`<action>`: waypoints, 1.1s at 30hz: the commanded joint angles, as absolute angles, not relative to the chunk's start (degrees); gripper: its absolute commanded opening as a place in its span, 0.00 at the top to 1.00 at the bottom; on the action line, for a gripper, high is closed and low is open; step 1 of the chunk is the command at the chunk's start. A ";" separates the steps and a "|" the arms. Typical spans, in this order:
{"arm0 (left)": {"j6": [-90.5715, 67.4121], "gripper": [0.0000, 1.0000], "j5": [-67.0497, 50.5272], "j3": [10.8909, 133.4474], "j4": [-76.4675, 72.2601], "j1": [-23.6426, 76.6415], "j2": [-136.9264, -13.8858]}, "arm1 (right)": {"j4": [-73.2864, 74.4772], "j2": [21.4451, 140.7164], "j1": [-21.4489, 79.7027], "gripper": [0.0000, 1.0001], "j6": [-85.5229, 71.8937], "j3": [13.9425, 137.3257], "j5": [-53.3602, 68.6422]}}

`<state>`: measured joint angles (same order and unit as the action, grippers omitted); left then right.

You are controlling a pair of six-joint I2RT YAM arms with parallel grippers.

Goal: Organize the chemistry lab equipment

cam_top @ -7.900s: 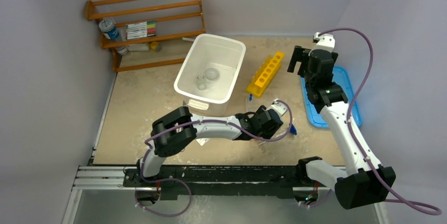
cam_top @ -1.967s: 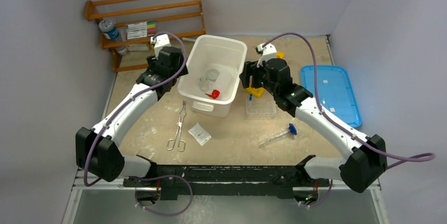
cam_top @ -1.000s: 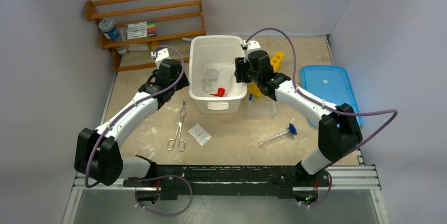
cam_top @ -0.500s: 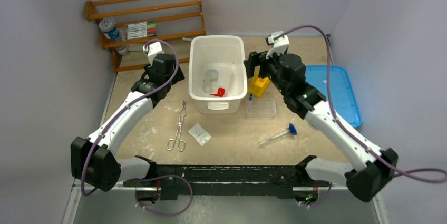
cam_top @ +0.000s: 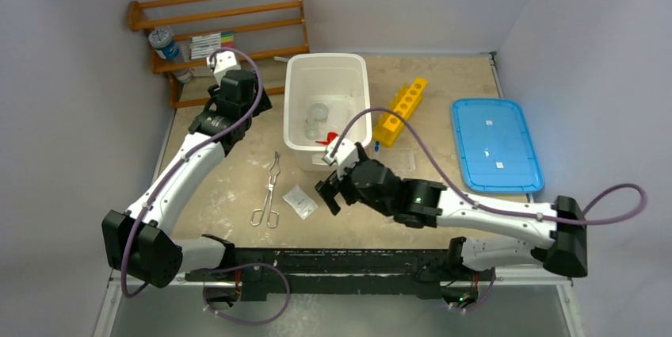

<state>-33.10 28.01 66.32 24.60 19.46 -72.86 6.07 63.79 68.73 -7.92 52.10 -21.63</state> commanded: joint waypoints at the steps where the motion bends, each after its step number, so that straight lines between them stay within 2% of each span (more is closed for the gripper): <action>1: -31.01 0.32 28.35 68.49 24.79 18.98 -72.43 | 4.65 70.88 71.03 0.00 -11.46 52.03 -26.19; 19: -28.29 0.31 32.34 67.25 26.23 18.98 -68.94 | -7.78 93.74 72.42 0.00 -14.86 54.94 -22.94; 33: -27.82 0.31 32.77 66.28 26.22 18.91 -68.92 | -13.26 101.15 72.42 0.00 -12.85 58.06 -18.79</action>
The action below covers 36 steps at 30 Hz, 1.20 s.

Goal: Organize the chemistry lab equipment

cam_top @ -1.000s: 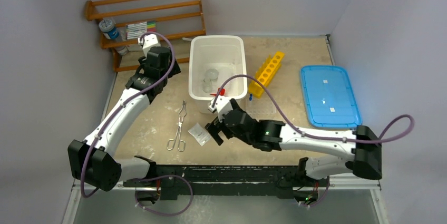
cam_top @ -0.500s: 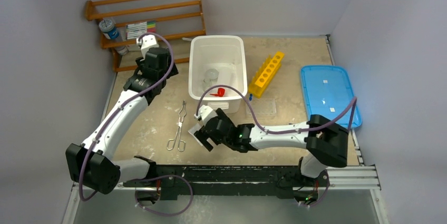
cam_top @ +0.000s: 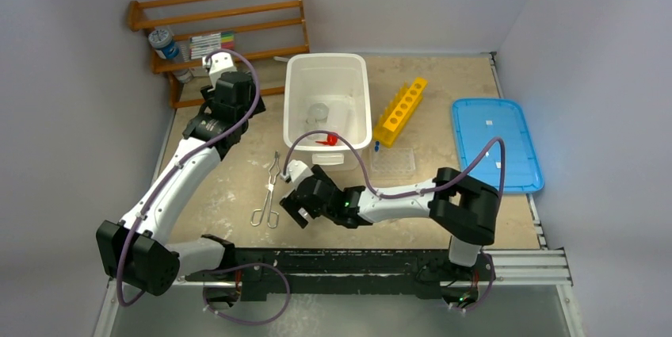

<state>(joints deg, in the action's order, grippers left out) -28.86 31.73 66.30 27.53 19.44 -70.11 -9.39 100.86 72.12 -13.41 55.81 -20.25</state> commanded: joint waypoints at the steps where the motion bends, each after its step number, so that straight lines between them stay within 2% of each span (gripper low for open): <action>1: -27.86 0.31 32.78 66.27 26.27 18.95 -69.02 | -13.30 101.68 72.42 0.00 -12.83 58.34 -18.58; 8: -27.86 0.31 32.65 65.93 26.27 18.98 -68.87 | -12.15 105.96 72.43 0.00 -13.86 59.41 -18.56; 14: -27.82 0.31 32.43 65.76 26.10 18.98 -69.12 | -11.32 108.84 72.51 0.06 -14.87 59.87 -18.52; 20: -27.82 0.31 32.43 65.54 25.87 18.96 -68.93 | -10.95 107.57 72.51 0.29 -15.47 58.94 -18.51; 23: -27.82 0.31 32.18 65.48 25.83 18.98 -68.91 | -10.33 107.07 72.51 0.49 -15.47 58.97 -18.59; 27: -27.83 0.31 32.09 65.40 25.84 18.94 -68.72 | -9.55 107.33 72.59 0.69 -15.53 59.47 -19.36; 36: -27.77 0.31 32.28 65.39 25.73 18.96 -68.46 | -6.24 103.43 73.26 0.74 -14.94 61.35 -22.20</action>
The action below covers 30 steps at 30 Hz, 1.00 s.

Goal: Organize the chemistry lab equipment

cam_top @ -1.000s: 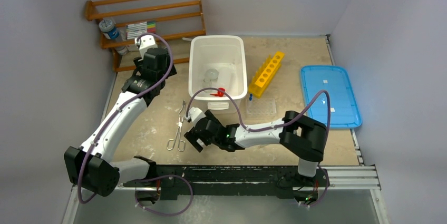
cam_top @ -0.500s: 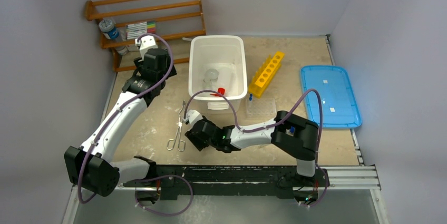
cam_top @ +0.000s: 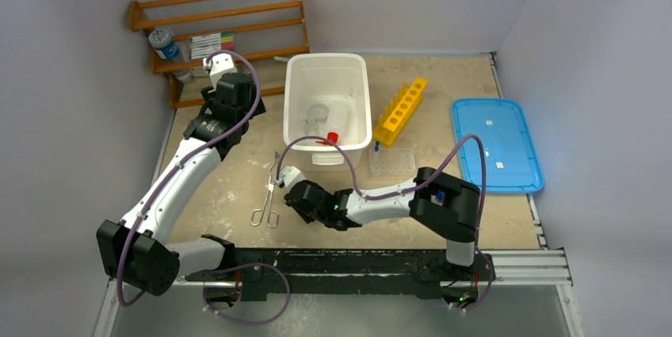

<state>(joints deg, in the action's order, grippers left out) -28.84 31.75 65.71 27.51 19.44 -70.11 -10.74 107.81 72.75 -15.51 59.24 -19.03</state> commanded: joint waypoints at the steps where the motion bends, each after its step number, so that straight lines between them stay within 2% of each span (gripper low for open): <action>1: -27.73 0.31 32.26 65.39 25.73 18.94 -68.46 | -5.59 102.53 73.42 0.74 -14.81 61.70 -22.63; 18: -27.76 0.31 32.61 65.57 25.64 18.76 -68.55 | -3.60 78.42 72.89 0.75 -7.63 62.20 -22.73; 25: -27.85 0.31 32.26 65.54 25.60 18.58 -68.43 | -5.49 75.01 62.42 0.76 -3.32 63.23 -18.88; 30: -27.67 0.31 32.74 65.57 25.84 18.46 -68.53 | -8.37 77.37 56.00 0.74 -0.47 64.45 -17.03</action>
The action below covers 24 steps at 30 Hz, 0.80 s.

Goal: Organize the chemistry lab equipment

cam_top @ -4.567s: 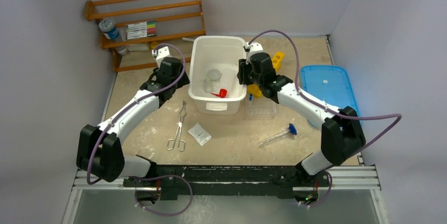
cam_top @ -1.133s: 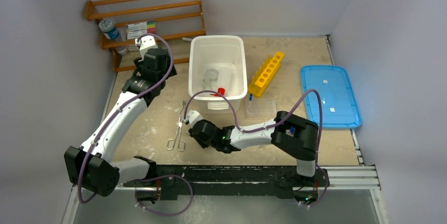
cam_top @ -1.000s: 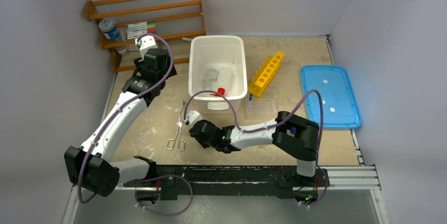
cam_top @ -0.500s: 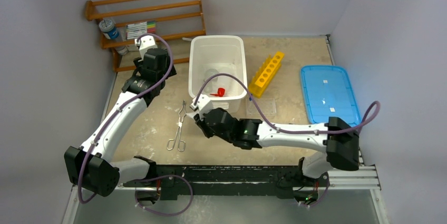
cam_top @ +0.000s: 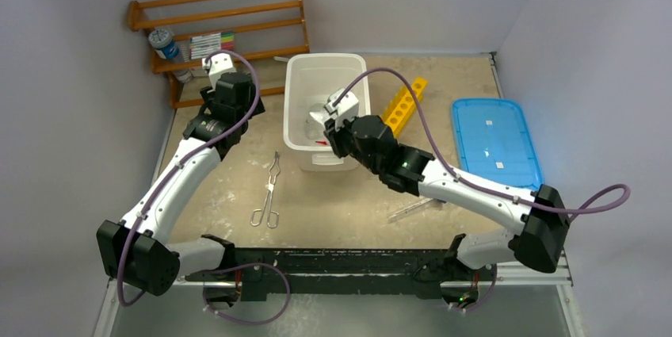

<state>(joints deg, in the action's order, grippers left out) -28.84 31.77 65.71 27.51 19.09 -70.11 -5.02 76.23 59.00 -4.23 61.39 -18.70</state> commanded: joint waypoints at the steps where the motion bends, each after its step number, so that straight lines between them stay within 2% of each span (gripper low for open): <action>1: -27.68 0.31 32.98 65.49 25.92 18.45 -68.51 | -8.53 78.35 55.42 0.72 -0.07 65.03 -17.08; 6: -27.45 0.31 33.15 65.46 26.29 18.31 -68.95 | -9.44 82.94 53.56 0.69 1.20 67.33 -16.10; 8: -27.42 0.30 32.69 65.33 26.41 18.32 -69.15 | -9.32 84.04 53.56 0.64 1.41 68.27 -15.60; 11: -27.60 0.30 30.33 64.40 25.65 18.30 -69.49 | -9.14 84.87 53.59 0.39 1.83 69.34 -15.89; 14: -29.15 0.30 27.71 62.38 25.18 18.30 -69.52 | -9.66 84.22 53.30 0.22 2.01 69.90 -17.61; 18: -31.73 0.32 25.09 56.98 22.89 18.34 -68.08 | -10.62 82.02 52.32 0.19 2.09 69.91 -18.99; 21: -34.86 0.43 21.81 51.52 19.48 18.74 -66.23 | -11.63 80.35 51.19 0.18 2.36 69.31 -18.51; 24: -37.25 0.46 24.39 46.99 17.63 21.86 -65.53 | -11.33 79.98 49.89 0.18 3.40 69.33 -17.92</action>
<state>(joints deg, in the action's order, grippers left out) -32.60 24.38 51.11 23.14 19.09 -68.12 -7.77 82.85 51.48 1.52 67.20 -17.12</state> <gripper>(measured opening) 0.556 0.815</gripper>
